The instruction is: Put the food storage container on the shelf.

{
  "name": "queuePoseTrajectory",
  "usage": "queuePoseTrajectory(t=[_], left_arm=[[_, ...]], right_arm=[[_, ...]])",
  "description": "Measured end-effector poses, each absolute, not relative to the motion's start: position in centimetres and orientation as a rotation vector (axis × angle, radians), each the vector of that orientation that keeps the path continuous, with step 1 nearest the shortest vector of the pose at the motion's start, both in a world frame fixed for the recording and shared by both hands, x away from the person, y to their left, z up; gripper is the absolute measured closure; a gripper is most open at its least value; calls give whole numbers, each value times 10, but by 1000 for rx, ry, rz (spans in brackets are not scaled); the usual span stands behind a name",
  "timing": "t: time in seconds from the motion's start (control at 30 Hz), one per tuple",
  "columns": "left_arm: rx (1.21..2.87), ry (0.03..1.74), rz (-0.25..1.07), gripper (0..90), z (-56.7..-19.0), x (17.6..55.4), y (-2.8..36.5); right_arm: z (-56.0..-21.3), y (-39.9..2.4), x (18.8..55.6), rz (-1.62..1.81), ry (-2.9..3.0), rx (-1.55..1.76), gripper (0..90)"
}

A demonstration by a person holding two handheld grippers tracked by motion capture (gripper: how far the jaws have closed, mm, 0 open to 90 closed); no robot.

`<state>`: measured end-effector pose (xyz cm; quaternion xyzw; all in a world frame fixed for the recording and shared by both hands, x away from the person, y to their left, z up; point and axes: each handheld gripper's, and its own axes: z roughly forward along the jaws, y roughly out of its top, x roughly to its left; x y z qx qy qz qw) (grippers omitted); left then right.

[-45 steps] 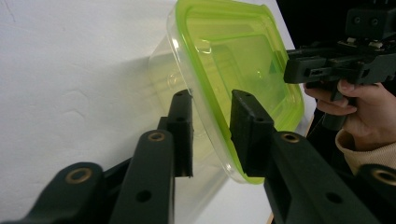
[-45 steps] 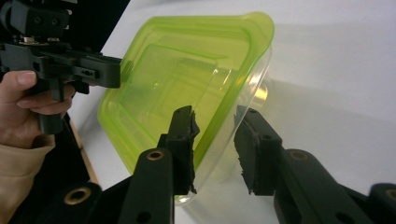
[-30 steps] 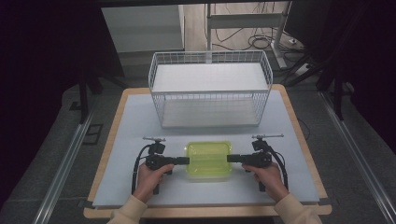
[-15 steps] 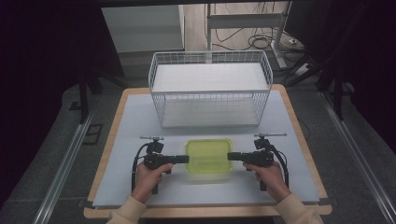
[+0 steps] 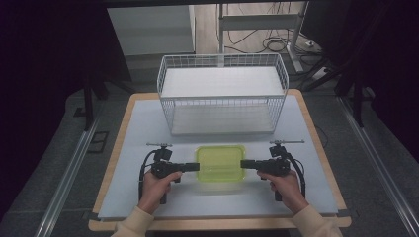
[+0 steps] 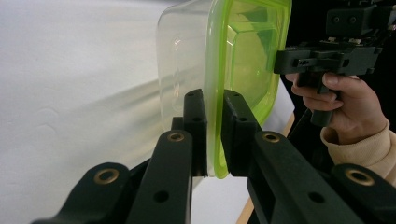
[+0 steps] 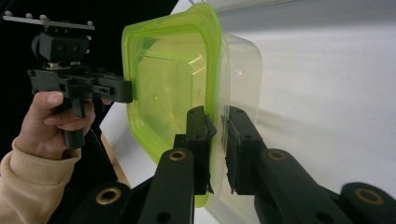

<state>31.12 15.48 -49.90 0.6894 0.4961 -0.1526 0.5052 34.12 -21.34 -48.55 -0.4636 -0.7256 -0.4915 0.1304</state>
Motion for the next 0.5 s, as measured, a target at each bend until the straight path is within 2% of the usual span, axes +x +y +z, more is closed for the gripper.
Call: queuePoseTrajectory(t=[0.5], left_arm=[[1669, 1156, -331, 821, -475, 318, 153]], right_arm=[[-462, -217, 340, -1503, -2122, -1327, 808]])
